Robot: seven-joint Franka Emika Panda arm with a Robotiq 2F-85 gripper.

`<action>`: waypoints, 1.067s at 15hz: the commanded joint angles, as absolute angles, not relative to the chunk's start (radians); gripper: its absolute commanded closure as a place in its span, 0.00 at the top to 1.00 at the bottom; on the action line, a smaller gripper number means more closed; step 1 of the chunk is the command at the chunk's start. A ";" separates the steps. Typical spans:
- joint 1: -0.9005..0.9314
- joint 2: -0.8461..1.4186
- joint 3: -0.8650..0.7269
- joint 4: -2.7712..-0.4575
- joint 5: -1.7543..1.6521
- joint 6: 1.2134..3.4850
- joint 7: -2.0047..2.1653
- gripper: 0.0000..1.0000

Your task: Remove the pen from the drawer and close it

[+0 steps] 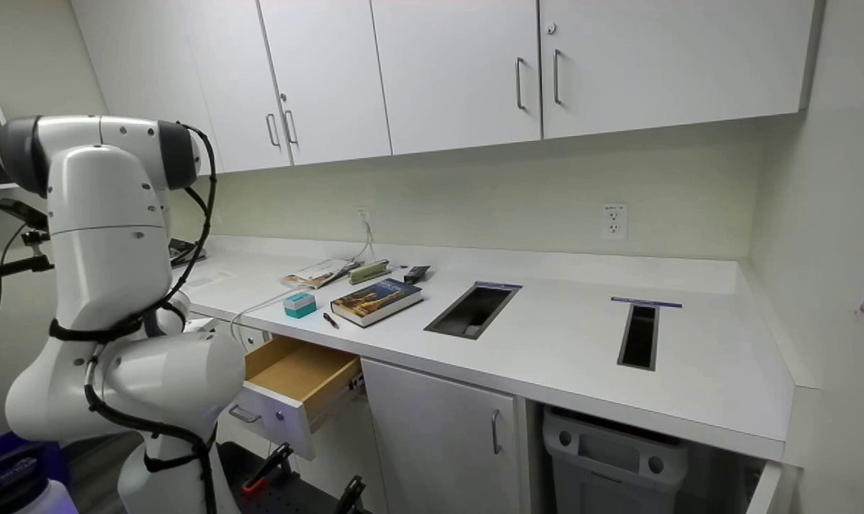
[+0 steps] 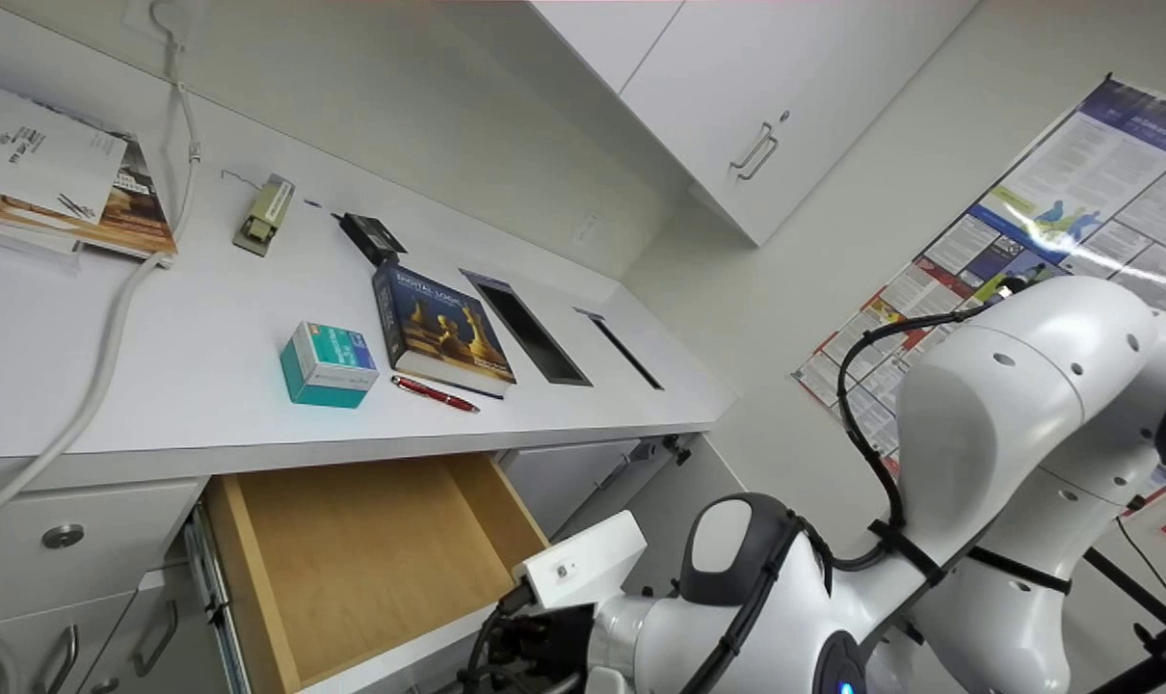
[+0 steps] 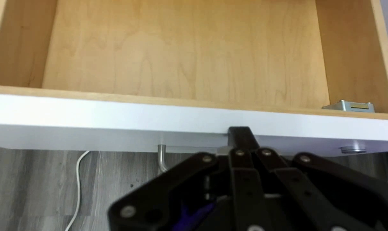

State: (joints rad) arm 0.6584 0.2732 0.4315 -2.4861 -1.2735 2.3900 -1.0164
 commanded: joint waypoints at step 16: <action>0.603 0.539 0.367 -2.327 -1.703 2.201 -0.761 0.00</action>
State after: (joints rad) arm 0.6219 0.4366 0.3964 -2.4031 -1.6011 2.2584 -0.8200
